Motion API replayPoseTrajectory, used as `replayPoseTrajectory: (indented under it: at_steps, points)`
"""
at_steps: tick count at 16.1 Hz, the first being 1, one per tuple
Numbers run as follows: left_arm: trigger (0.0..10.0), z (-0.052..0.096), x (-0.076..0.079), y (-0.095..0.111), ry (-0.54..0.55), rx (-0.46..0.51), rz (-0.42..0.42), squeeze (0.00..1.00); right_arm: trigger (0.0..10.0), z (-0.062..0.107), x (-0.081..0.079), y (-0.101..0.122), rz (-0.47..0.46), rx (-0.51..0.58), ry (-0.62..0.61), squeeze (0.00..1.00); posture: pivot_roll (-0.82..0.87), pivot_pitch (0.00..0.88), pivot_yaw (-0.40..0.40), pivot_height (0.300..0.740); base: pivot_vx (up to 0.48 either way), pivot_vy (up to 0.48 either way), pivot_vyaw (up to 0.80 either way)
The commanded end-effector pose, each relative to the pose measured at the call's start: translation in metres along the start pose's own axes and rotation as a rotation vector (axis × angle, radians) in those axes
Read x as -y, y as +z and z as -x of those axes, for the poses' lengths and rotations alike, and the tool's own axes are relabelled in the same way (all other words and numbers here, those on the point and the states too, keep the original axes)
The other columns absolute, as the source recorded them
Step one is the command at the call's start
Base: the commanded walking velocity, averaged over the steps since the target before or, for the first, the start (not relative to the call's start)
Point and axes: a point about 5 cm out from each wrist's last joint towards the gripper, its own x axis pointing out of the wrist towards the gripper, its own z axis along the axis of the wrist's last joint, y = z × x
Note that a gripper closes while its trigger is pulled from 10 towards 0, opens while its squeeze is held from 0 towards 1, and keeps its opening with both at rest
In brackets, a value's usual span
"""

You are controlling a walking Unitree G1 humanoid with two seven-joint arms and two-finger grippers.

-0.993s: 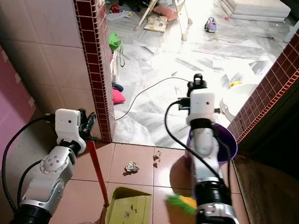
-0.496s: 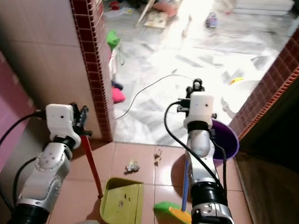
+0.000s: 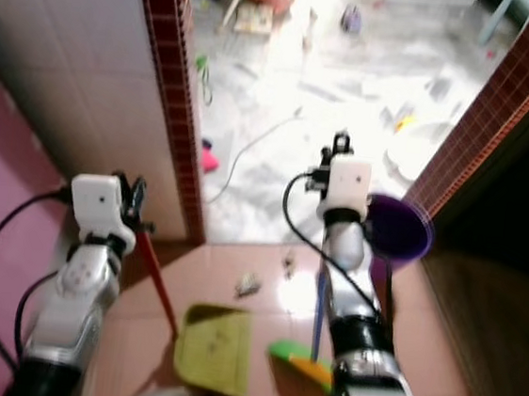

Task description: Sweep floor

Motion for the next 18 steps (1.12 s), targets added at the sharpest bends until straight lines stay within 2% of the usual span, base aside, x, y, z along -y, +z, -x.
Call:
replayPoseTrajectory:
  at_steps: [1, 5, 8, 12, 15, 16, 18]
  points:
    - [10.0, -0.003, 0.000, 0.019, 0.006, 0.085, 0.000, 0.00, 10.0, -0.005, 0.000, 0.007, -0.001, 0.028, -0.001, 0.00, -0.04, 0.000, 0.033, 0.740, 0.000, 0.000, 0.00]
    - [10.0, -0.002, -0.005, 0.029, 0.048, 0.123, -0.016, 0.00, 10.0, -0.006, 0.001, 0.011, 0.006, 0.041, 0.001, 0.00, -0.03, 0.000, 0.026, 0.740, 0.000, 0.000, -0.37]
    - [10.0, 0.002, -0.006, 0.024, 0.040, 0.115, -0.021, 0.00, 10.0, -0.006, -0.005, 0.011, -0.001, 0.041, 0.020, 0.00, -0.03, 0.000, 0.021, 0.740, 0.197, 0.000, -0.46]
    - [10.0, 0.002, -0.001, 0.023, 0.020, 0.109, -0.029, 0.00, 10.0, -0.007, -0.005, 0.012, -0.003, 0.046, 0.017, 0.00, -0.03, 0.000, 0.027, 0.740, 0.379, 0.000, 0.00]
    - [10.0, 0.003, 0.000, 0.020, 0.019, 0.095, -0.039, 0.00, 10.0, -0.006, -0.003, 0.010, 0.000, 0.045, 0.006, 0.00, -0.03, 0.000, 0.035, 0.740, 0.082, 0.000, 0.00]
    - [10.0, 0.004, -0.002, 0.019, 0.038, 0.096, -0.049, 0.00, 10.0, -0.006, -0.003, 0.010, 0.003, 0.048, 0.005, 0.00, -0.03, 0.000, 0.039, 0.740, 0.000, 0.000, 0.00]
    - [10.0, 0.006, -0.017, 0.024, 0.162, 0.138, -0.145, 0.00, 10.0, -0.006, -0.003, 0.013, 0.022, 0.067, 0.020, 0.00, -0.04, 0.000, 0.040, 0.740, 0.000, 0.000, 0.00]
